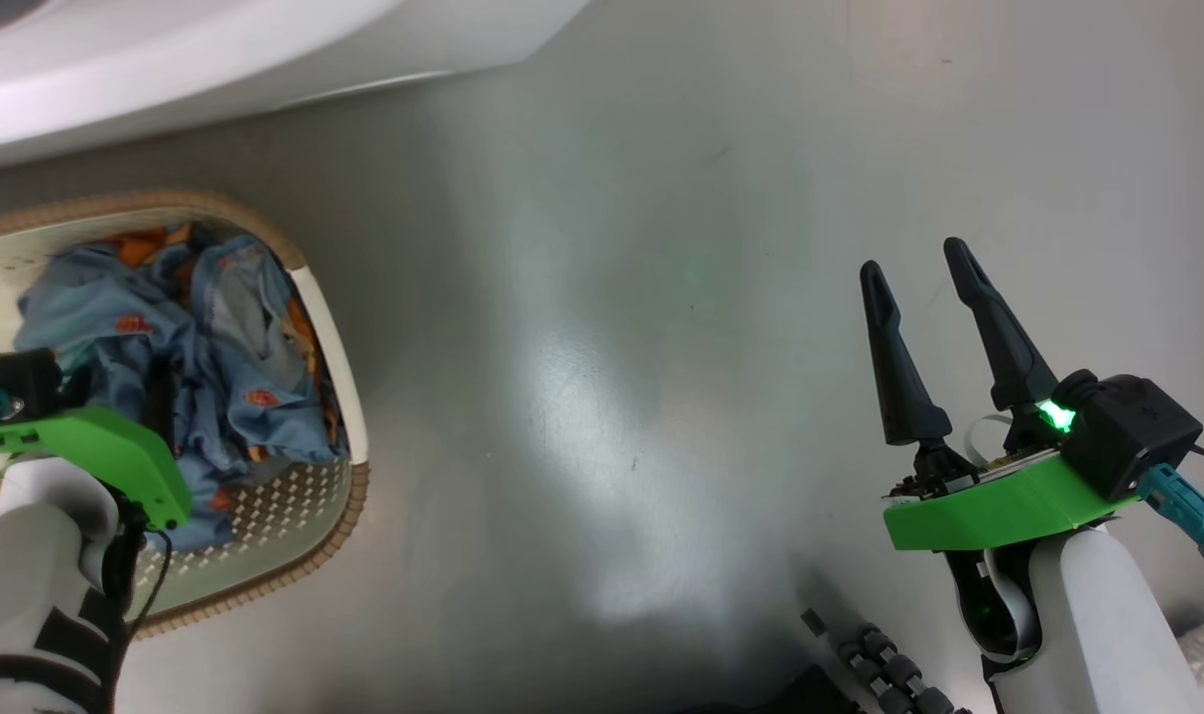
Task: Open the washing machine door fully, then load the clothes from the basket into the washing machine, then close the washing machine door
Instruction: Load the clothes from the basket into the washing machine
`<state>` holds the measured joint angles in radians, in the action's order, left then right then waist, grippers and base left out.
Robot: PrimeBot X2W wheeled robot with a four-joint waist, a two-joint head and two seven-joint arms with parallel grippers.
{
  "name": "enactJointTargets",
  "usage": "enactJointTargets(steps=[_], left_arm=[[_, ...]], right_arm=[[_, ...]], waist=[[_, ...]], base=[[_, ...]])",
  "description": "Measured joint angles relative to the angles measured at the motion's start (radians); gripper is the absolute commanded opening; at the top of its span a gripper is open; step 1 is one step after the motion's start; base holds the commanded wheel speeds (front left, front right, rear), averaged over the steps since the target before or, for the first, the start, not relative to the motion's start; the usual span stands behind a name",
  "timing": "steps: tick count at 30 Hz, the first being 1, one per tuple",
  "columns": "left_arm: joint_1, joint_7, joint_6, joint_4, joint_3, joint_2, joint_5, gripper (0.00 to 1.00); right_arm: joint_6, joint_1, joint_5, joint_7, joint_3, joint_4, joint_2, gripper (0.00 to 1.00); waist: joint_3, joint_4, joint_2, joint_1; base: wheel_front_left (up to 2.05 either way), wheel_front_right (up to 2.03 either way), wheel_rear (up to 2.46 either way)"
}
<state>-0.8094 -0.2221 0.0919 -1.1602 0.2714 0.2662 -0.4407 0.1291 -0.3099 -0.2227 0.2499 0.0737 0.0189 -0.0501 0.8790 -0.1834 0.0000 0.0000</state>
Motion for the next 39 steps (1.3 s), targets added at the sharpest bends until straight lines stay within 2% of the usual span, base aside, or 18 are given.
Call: enactJointTargets(steps=[5, 13, 14, 15, 16, 32, 36, 39], left_arm=[[-0.046, 0.012, -0.025, -0.051, 0.013, 0.01, 0.009, 1.0], [-0.103, 0.074, -0.027, -0.094, 0.025, 0.024, 0.017, 1.0], [-0.107, 0.085, -0.027, -0.098, 0.026, 0.024, 0.017, 0.91], [-0.111, 0.096, -0.027, -0.102, 0.024, 0.024, 0.014, 0.41], [-0.114, 0.102, -0.026, -0.104, 0.02, 0.023, 0.004, 0.0], [-0.055, -0.018, 0.001, -0.091, 0.024, -0.028, -0.015, 0.0], [-0.004, -0.026, 0.01, -0.033, 0.02, -0.049, -0.021, 0.0], [0.045, -0.026, 0.009, 0.074, 0.002, -0.057, -0.021, 0.0]], right_arm=[[0.0, 0.0, -0.01, 0.0, 0.01, -0.005, 0.0, 1.0], [0.0, 0.0, -0.031, 0.007, 0.018, -0.009, 0.0, 1.0], [0.0, 0.0, -0.032, 0.007, 0.018, -0.009, 0.0, 1.0], [0.0, 0.0, -0.034, 0.007, 0.019, -0.009, 0.001, 1.0], [0.0, 0.0, -0.034, 0.007, 0.019, -0.008, 0.001, 1.0], [0.0, -0.003, -0.023, 0.007, 0.007, 0.016, 0.001, 1.0], [0.0, -0.002, -0.016, 0.007, 0.004, 0.026, 0.0, 1.0], [0.0, 0.001, -0.014, 0.007, -0.003, 0.03, 0.0, 1.0]], waist=[[0.022, -0.017, 0.0, 0.0], [0.048, -0.042, 0.0, 0.0001], [0.05, -0.044, 0.0, 0.0001], [0.051, -0.046, 0.0, 0.0001], [0.05, -0.046, 0.0, 0.0001], [-0.066, 0.003, 0.0, 0.0], [-0.115, 0.023, 0.0, 0.0], [-0.153, 0.038, 0.0, 0.0001]], base=[[0.0, 0.0, 0.0], [0.0, 0.0, 0.0], [0.0, 0.0, 0.0], [0.0, 0.0, 0.0], [0.0, 0.0, 0.0], [0.0, 0.0, 0.0], [0.0, 0.0, 0.0], [0.0, 0.0, 0.0]])
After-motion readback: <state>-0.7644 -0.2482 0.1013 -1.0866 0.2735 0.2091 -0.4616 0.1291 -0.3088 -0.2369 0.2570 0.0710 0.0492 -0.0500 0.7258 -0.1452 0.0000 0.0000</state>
